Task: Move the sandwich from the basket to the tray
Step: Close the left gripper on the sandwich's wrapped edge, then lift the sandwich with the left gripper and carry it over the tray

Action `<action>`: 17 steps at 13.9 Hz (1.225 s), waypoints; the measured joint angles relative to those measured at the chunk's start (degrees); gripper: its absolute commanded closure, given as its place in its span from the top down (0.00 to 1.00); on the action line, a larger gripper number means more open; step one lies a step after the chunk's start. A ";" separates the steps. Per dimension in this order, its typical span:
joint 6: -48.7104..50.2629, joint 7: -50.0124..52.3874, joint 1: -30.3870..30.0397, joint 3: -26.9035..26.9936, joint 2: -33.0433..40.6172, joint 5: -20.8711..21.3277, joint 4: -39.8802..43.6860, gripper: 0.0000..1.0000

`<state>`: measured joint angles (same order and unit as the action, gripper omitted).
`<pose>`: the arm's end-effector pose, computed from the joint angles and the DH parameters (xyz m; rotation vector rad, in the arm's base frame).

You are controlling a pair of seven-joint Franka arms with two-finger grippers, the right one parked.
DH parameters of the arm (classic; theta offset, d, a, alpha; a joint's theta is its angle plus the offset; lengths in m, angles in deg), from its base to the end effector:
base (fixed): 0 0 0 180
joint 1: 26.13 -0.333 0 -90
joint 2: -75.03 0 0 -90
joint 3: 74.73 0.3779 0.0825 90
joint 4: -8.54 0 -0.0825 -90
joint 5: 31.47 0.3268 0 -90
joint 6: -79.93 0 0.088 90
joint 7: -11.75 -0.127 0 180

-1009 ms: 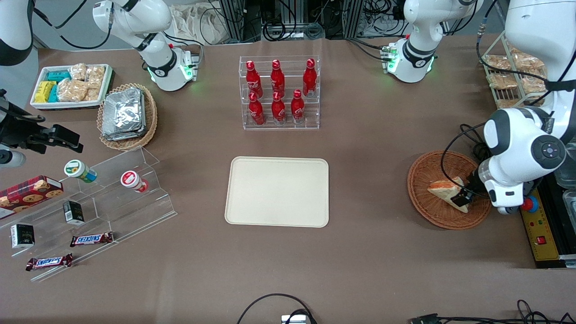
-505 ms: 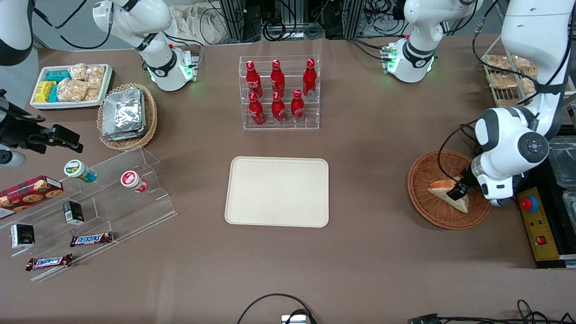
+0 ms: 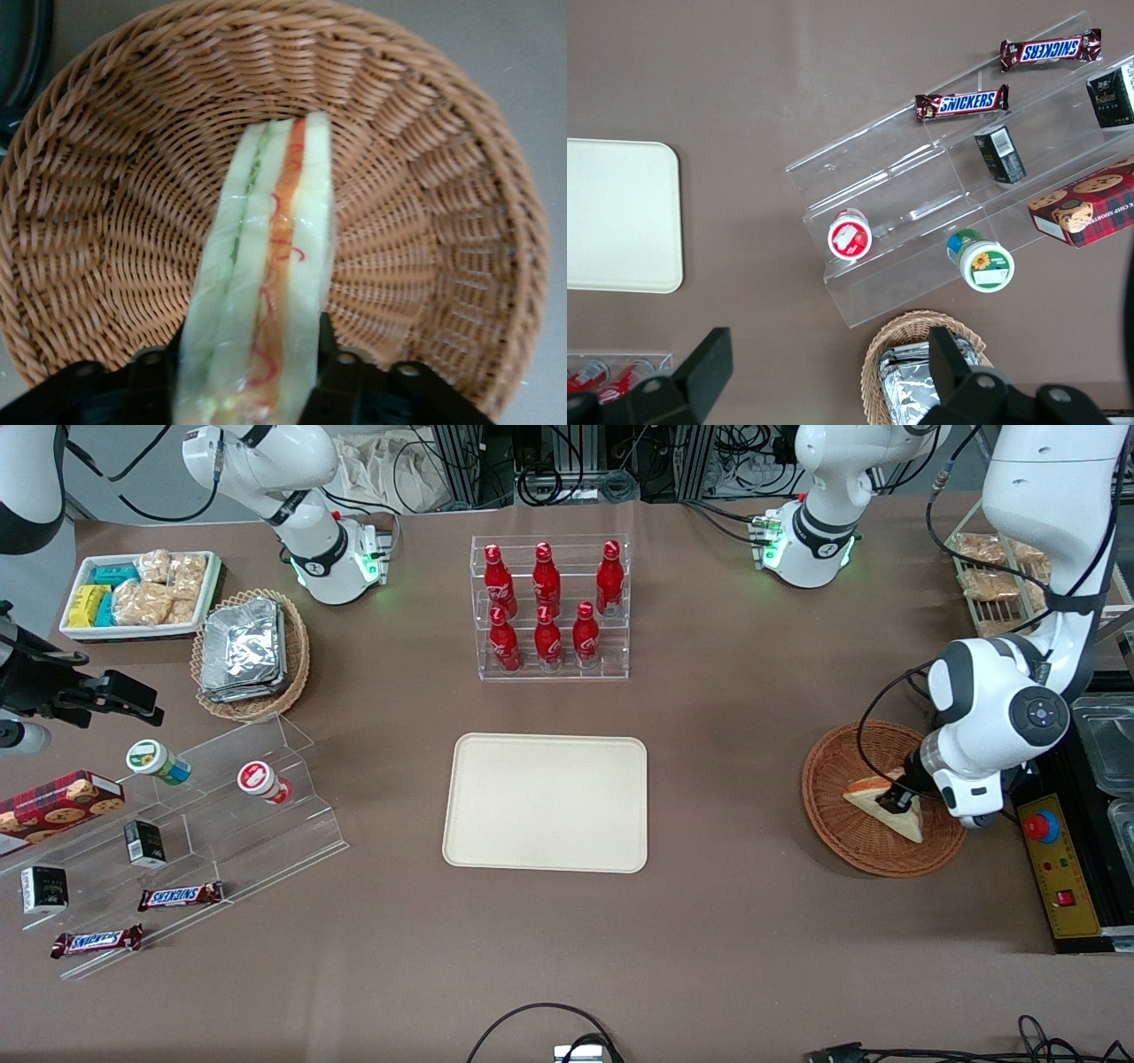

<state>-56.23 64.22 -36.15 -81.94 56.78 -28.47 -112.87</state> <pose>0.5503 0.0320 0.3395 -2.7880 -1.4006 0.0849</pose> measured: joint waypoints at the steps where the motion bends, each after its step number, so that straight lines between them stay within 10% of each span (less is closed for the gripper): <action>1: 3.55 -0.02 0.07 -0.16 0.15 0.02 1.78 0.00; 9: 35.15 -18.14 1.19 -4.24 2.28 0.08 27.59 0.00; 17: 42.84 -25.97 17.66 -4.97 -2.56 0.02 41.53 0.00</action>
<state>-13.39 38.24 -18.49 -86.91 54.21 -28.45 -71.33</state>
